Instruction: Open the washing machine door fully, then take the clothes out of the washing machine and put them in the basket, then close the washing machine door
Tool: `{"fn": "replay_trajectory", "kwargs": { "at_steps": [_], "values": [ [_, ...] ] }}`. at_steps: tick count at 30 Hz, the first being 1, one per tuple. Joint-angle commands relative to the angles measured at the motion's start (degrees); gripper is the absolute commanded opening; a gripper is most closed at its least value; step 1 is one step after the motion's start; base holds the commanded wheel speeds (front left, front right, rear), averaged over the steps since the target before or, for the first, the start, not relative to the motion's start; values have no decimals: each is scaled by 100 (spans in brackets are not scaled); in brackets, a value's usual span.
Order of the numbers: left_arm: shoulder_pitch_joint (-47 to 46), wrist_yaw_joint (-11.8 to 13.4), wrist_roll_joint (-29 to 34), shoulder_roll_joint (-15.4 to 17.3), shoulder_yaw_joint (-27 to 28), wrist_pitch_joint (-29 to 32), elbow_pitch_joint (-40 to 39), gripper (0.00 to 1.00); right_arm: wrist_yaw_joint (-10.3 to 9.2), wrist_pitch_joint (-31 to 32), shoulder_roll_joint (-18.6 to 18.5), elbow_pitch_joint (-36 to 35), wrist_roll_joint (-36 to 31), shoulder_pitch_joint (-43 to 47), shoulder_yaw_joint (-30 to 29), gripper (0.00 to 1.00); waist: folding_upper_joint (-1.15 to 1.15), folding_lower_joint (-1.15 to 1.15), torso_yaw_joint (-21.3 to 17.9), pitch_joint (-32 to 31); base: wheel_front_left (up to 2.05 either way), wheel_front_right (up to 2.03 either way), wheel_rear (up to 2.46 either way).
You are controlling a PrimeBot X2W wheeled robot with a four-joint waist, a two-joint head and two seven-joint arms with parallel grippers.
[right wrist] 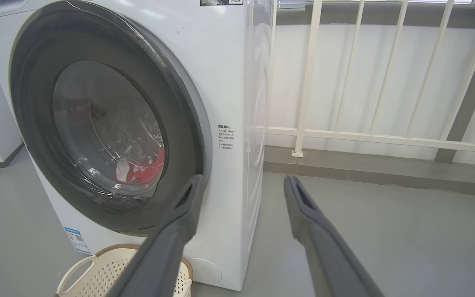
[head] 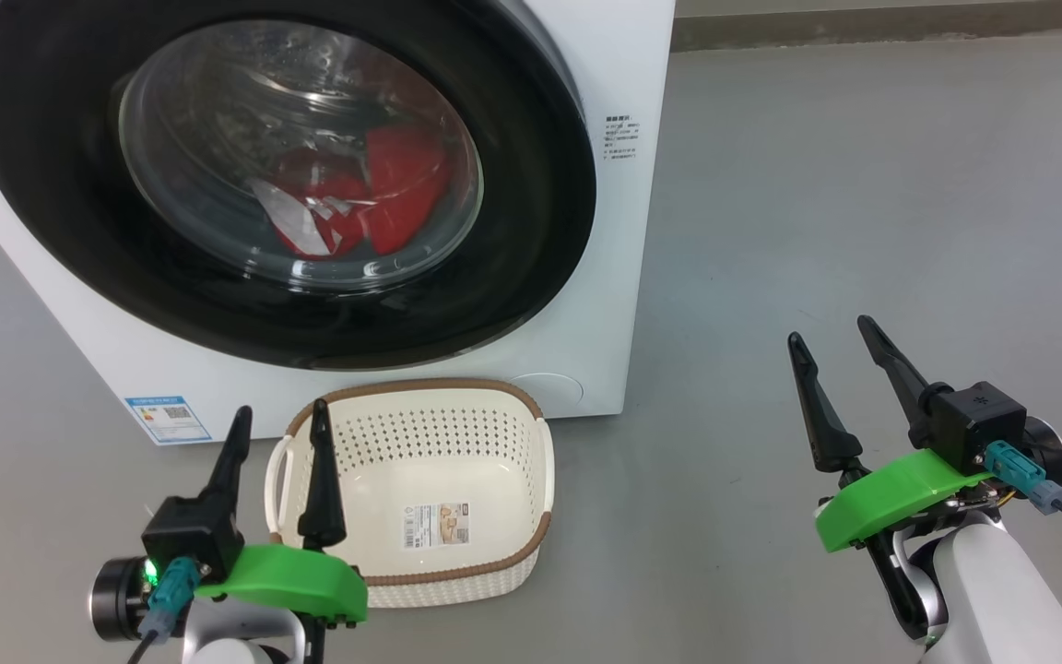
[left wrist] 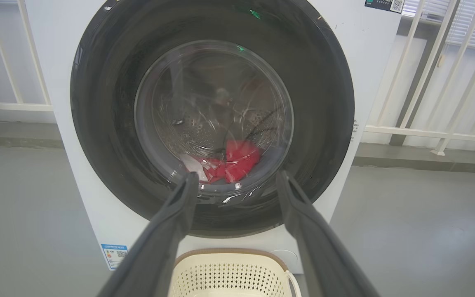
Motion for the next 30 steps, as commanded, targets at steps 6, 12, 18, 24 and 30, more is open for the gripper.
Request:
{"fn": "replay_trajectory", "kwargs": {
  "at_steps": [6,12,18,24,30],
  "values": [
    [-175,102,-64,138,177,18,-226,100,-4,-31,-14,-177,63,-202,134,100,0,0,6,37,0,0,0],
    [-168,112,-90,140,152,33,-265,100,-4,-61,-14,-212,74,-196,119,100,0,0,28,59,0,0,0],
    [-163,105,-117,143,103,58,-340,100,-4,-128,-14,-255,78,-195,67,100,0,0,84,138,0,0,0],
    [-220,41,-132,145,20,33,-463,100,-4,-200,-14,-310,79,-249,-32,100,0,0,181,332,0,0,0],
    [-333,-43,-100,141,-114,-29,-606,100,-4,-275,-14,-398,31,-375,-177,100,0,0,307,631,0,0,0]
  ]
}}
